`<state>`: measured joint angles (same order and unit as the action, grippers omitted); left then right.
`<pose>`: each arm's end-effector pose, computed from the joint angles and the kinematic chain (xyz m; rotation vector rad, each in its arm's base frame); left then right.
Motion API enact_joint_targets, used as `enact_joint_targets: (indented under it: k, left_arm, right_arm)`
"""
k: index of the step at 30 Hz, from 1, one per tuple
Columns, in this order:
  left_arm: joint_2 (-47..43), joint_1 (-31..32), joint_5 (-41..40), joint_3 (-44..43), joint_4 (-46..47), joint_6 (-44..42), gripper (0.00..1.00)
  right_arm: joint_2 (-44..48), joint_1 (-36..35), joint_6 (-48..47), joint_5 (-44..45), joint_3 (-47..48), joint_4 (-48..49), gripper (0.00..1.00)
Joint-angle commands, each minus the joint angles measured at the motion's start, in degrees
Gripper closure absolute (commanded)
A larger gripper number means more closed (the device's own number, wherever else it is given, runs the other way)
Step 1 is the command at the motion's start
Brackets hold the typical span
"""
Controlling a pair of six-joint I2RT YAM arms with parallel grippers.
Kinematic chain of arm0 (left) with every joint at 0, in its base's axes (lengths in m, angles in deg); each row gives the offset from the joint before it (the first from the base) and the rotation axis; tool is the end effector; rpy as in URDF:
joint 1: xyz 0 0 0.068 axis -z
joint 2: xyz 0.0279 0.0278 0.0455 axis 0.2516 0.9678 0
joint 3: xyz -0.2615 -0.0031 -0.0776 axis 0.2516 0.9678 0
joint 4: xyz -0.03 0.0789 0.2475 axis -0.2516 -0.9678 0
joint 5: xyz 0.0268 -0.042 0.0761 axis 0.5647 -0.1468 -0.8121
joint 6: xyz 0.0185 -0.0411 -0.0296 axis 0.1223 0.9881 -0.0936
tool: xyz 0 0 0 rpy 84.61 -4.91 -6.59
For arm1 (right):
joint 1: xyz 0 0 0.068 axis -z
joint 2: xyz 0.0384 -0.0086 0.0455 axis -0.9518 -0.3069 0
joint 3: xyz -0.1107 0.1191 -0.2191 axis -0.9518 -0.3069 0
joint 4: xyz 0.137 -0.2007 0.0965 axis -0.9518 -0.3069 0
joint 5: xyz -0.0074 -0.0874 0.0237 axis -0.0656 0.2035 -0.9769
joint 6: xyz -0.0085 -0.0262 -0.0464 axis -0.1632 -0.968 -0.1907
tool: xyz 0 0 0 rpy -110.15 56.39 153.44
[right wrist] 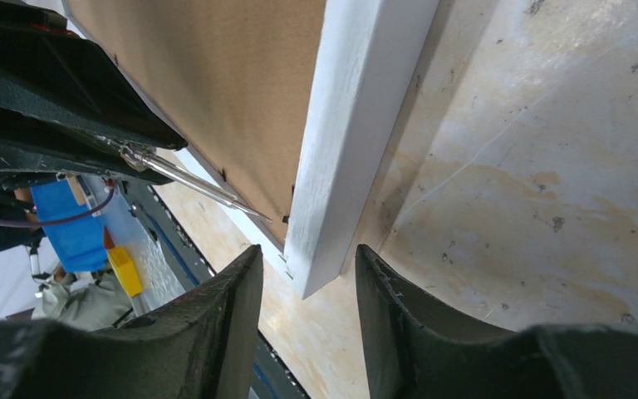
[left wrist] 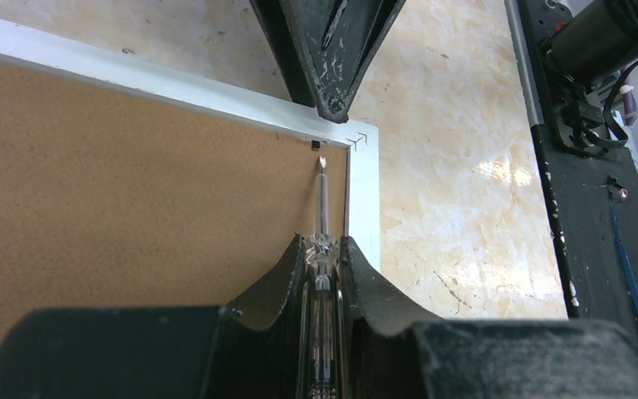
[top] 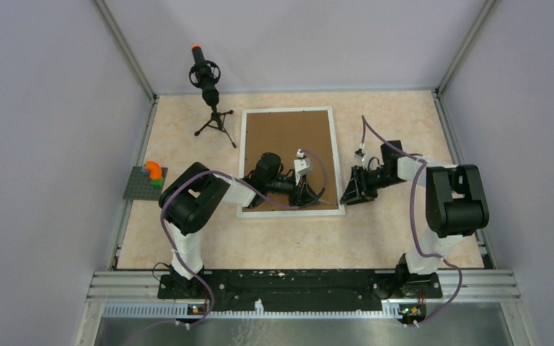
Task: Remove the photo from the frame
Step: Release the photo frame item from the photo frame.
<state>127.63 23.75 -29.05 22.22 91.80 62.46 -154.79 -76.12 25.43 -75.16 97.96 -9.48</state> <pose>0.2714 -0.2501 0.1347 1.1936 1.6599 -1.3406 0.2848 0.0465 0.1364 -0.2363 2.7100 1.2244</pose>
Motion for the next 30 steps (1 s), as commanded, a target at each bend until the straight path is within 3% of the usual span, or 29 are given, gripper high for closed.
enact_joint_targets:
  k: [1,13,25,30]
  left_arm:
    - [1.08,0.24,-0.77,0.50,4.06,0.37,1.00]
    - [3.59,1.82,-0.95,0.48,4.77,-1.31,1.00]
    - [5.37,5.61,-2.37,-1.67,-1.52,-9.76,1.00]
    - [5.39,8.26,-5.05,-3.85,-4.29,-12.69,1.00]
  right_arm:
    - [-1.62,0.30,0.45,-1.55,0.51,1.72,0.60]
    - [-5.47,0.25,0.45,-0.79,1.42,2.24,0.74]
    - [-7.82,-3.12,2.93,-0.24,0.91,4.12,0.99]
    - [-9.94,-4.58,3.51,0.32,1.10,4.62,1.00]
